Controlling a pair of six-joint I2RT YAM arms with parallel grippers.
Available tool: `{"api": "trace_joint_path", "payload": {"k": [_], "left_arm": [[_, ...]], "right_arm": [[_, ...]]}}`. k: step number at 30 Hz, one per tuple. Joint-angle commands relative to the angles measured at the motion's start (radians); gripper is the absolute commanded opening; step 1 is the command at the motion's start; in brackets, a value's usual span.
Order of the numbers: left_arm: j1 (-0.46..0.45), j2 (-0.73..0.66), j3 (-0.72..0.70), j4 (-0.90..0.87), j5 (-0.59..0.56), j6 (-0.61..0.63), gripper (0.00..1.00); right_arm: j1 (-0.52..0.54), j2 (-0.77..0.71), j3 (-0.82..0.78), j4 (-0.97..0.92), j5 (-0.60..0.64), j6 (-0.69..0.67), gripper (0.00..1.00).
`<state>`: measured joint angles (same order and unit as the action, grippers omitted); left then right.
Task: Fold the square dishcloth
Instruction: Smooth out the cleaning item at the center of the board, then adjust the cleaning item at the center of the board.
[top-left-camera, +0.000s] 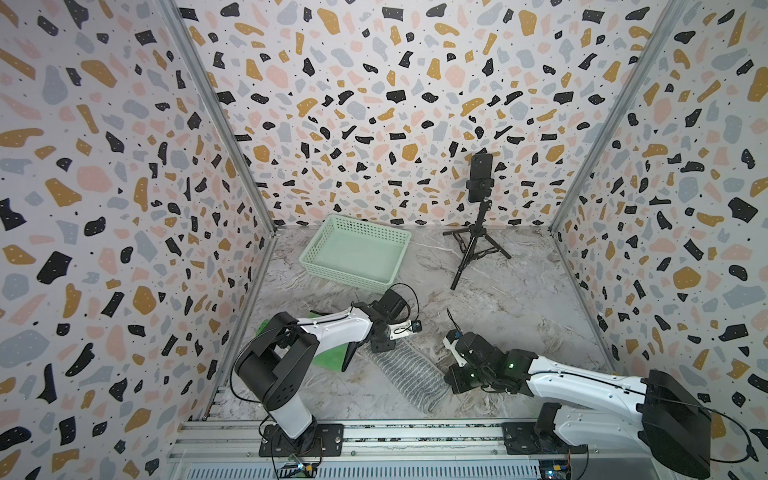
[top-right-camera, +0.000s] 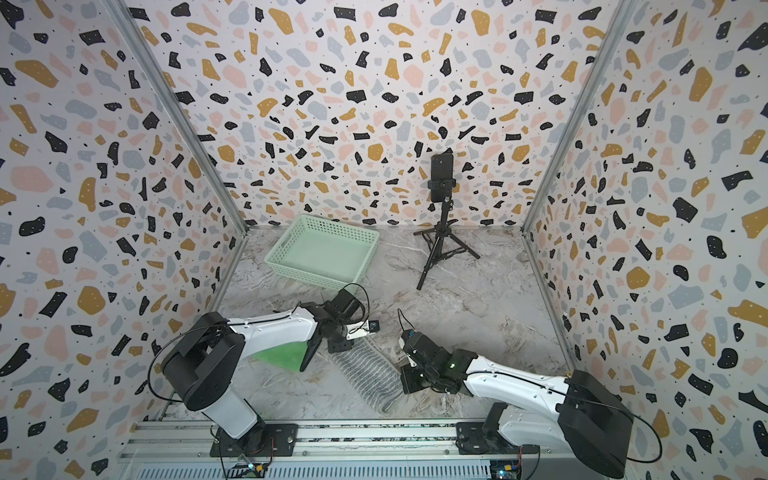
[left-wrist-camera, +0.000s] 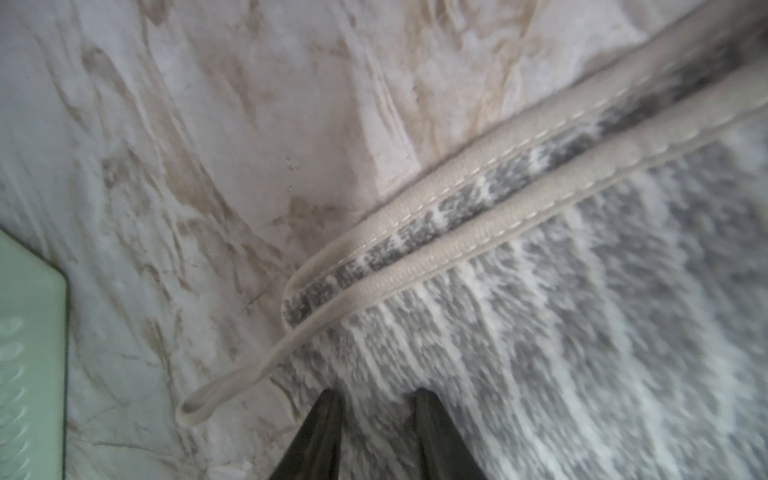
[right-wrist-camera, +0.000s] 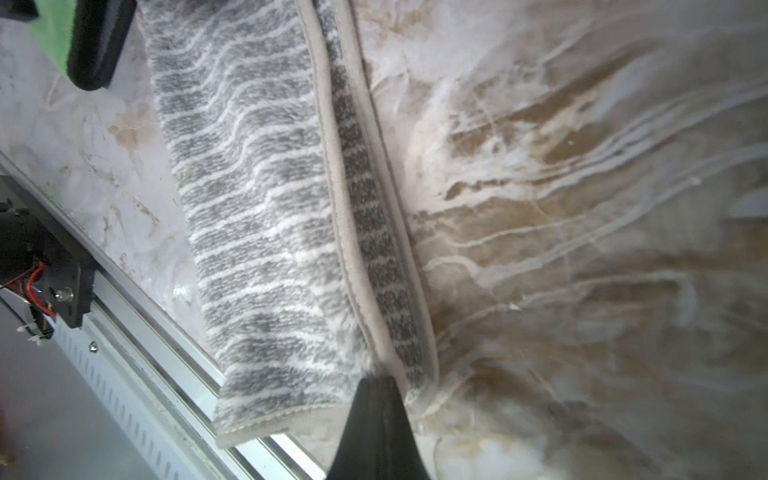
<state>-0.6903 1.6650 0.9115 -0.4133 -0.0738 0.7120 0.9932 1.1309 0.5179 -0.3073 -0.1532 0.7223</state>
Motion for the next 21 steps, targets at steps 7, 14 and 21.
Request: {"api": "trace_joint_path", "payload": {"k": [7,14,21], "left_arm": [[0.003,0.013,-0.038,0.003,-0.032,-0.005,0.43],[0.005,-0.082,-0.021,-0.068,0.070,-0.048,0.49],[0.010,-0.055,0.002,-0.054,0.054,-0.087,0.49]], "right_arm": [[0.007,0.087,0.012,-0.112,0.067,-0.014,0.00],[0.107,-0.105,0.115,-0.150,0.173,-0.042,0.01],[0.126,0.109,-0.012,0.416,-0.031,0.028,0.02]]}}
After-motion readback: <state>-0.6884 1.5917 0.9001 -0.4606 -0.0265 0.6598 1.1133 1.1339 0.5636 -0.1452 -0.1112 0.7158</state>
